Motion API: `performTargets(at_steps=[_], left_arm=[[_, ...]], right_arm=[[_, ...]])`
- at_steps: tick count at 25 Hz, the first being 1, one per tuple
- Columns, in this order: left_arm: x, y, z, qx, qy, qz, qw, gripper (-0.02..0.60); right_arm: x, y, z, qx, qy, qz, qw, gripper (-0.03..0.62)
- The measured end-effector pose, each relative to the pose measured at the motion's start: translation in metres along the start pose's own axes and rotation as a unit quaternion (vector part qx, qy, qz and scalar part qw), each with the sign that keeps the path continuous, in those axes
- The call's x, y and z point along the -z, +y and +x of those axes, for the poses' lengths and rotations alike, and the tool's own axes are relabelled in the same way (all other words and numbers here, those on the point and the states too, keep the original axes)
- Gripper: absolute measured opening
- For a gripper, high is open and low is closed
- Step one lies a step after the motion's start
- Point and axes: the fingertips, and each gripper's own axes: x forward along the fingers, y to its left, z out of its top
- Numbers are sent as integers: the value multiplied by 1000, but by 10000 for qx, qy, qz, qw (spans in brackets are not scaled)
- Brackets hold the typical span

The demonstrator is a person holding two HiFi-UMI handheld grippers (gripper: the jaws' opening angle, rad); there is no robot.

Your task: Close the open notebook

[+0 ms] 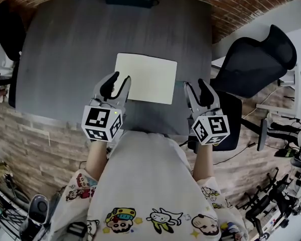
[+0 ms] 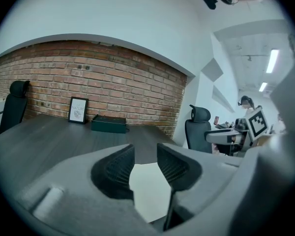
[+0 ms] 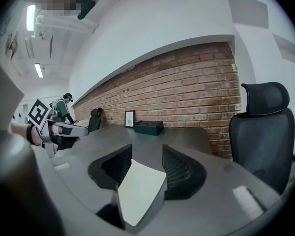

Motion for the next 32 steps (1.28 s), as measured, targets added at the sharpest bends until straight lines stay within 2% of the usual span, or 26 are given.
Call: performTargets(at_steps=[8,23,32], left_arm=[[29,-7,20,244,245,-166,9993,138],[67,-13,49,285,578,-336,9974,138],[78,-14,35,311,643,-387,9967,138]], right_arm=[[44,-15,10,146,512,208,9984,189],[142,-53,30,536,1487,820,9840,190],[179,-37,27,488,1839,1814,9648,195]])
